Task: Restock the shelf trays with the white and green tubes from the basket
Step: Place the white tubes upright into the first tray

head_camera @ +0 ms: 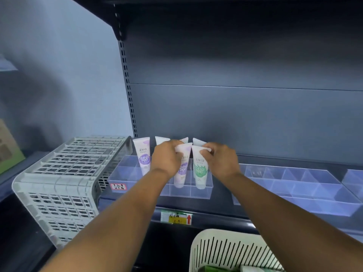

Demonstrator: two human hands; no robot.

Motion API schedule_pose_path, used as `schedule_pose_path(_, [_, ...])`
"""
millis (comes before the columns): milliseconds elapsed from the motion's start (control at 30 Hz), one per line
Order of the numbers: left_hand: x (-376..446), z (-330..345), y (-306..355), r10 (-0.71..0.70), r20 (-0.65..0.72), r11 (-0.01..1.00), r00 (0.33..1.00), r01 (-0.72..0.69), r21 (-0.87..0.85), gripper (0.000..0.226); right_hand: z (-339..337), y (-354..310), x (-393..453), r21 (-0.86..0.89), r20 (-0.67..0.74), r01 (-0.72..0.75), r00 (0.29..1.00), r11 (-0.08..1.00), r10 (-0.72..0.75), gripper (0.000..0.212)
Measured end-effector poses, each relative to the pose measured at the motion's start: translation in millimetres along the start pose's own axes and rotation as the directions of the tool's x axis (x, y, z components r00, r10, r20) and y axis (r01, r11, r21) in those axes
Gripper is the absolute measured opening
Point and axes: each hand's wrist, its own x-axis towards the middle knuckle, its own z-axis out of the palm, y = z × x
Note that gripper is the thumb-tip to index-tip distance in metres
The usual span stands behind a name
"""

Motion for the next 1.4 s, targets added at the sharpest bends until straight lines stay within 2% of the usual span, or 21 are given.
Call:
schedule_pose_path(367, [-9.1, 9.7, -18.8, -0.056, 0.018, 0.996, 0.998, 0.054, 0.071, 0.042, 13.3, 4.0, -5.5, -0.055, 0.041, -0.042, 0.998, 0.998, 0.044, 0.032])
schedule_pose_path(567, [-20.5, 2.7, -6.6, 0.052, 0.045, 0.974, 0.998, -0.061, 0.217, 0.058, 1.9, 0.8, -18.9, -0.026, 0.049, -0.002, 0.999, 1.0, 0.003, 0.041])
schedule_pose_path(633, [-32.0, 0.7, -0.2, 0.118, 0.034, 0.955, 0.992, -0.122, 0.269, 0.062, -2.9, 2.9, -29.5, -0.07, 0.032, 0.039, 0.999, 0.997, -0.037, 0.046])
schedule_pose_path(700, [-47.7, 0.4, 6.8, 0.189, 0.047, 0.931, 0.981, -0.194, 0.31, 0.062, -8.0, 7.1, -45.3, -0.14, 0.073, 0.052, 0.996, 0.989, -0.042, 0.058])
schedule_pose_path(800, [-72.1, 3.8, 13.7, 0.287, 0.1, 0.874, 0.953, -0.303, 0.379, 0.059, -16.5, 17.3, -68.7, -0.206, 0.175, 0.026, 0.985, 0.978, 0.011, 0.072])
schedule_pose_path(900, [-97.2, 13.0, 11.2, 0.303, 0.185, 0.856, 0.935, -0.352, 0.378, 0.064, -25.1, 31.5, -95.7, -0.227, 0.214, -0.017, 0.974, 0.974, 0.067, 0.073])
schedule_pose_path(1167, [-169.0, 60.8, 3.0, 0.219, 0.398, 0.87, 0.891, -0.363, 0.334, 0.068, -34.5, 86.7, -168.2, -0.28, 0.257, -0.11, 0.948, 0.954, 0.185, 0.069])
schedule_pose_path(1300, [-196.3, 97.4, -4.7, 0.19, 0.459, 0.84, 0.868, -0.386, 0.381, 0.069, -35.0, 117.3, -196.1, -0.332, 0.302, -0.137, 0.922, 0.933, 0.243, 0.069])
schedule_pose_path(1400, [-215.6, 124.0, -3.0, 0.146, 0.548, 0.859, 0.824, -0.38, 0.342, 0.071, -36.4, 142.6, -210.8, -0.345, 0.325, -0.178, 0.899, 0.921, 0.295, 0.068])
